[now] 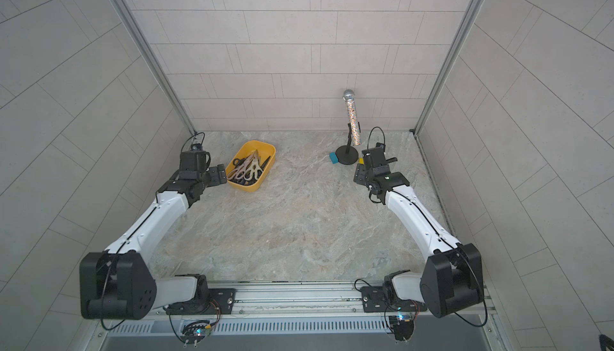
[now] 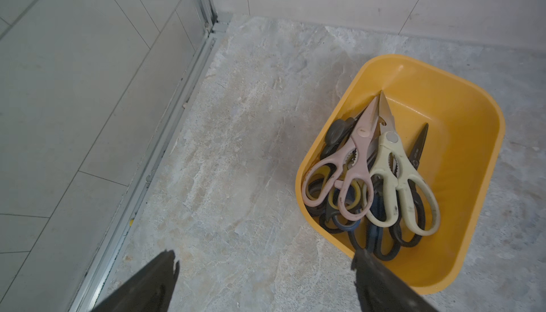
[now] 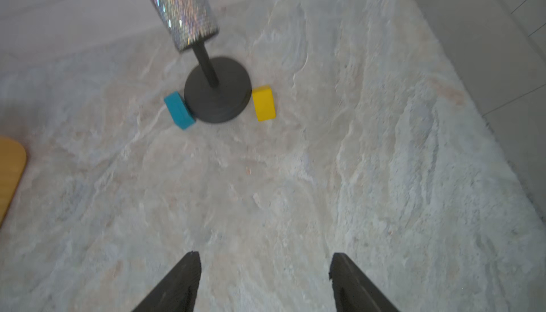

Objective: Take the scissors out of the storage box
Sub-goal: Move the storage box to the center of the board.

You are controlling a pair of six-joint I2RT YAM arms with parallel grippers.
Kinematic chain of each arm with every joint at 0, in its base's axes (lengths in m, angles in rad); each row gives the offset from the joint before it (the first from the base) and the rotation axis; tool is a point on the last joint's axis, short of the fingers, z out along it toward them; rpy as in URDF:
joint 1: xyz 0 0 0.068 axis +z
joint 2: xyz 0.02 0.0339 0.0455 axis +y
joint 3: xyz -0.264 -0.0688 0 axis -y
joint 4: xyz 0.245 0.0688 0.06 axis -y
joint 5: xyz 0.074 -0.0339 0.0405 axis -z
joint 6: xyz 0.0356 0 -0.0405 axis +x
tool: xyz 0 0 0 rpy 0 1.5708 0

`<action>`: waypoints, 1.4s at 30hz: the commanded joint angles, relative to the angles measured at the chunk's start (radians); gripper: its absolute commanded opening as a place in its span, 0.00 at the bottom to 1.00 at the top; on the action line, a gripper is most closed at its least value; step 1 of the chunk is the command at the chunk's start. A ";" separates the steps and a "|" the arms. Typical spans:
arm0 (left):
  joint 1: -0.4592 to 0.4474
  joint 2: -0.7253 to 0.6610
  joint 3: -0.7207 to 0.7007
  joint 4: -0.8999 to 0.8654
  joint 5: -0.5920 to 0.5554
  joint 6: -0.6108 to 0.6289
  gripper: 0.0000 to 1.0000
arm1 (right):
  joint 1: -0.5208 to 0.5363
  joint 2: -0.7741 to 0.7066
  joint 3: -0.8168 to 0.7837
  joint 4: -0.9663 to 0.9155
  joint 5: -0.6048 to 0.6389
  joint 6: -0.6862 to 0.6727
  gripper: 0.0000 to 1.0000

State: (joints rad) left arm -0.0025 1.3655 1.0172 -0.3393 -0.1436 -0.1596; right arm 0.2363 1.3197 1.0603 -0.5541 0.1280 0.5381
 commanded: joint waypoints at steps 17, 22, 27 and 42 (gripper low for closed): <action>0.076 0.457 0.446 -0.255 0.190 0.061 0.57 | 0.052 0.065 0.042 -0.308 -0.086 0.047 0.59; 0.089 0.551 0.494 -0.273 0.246 0.051 0.54 | 0.052 0.094 0.072 -0.325 -0.080 0.036 0.59; 0.088 0.607 0.509 -0.271 0.268 0.048 0.51 | 0.052 0.111 0.068 -0.328 -0.065 0.036 0.58; 0.075 0.664 0.536 -0.286 0.267 0.040 0.23 | 0.053 0.157 0.045 -0.306 -0.079 0.043 0.55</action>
State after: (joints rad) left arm 0.0799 2.0106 1.5215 -0.5980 0.1310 -0.1226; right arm 0.2832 1.4685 1.1168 -0.8433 0.0376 0.5804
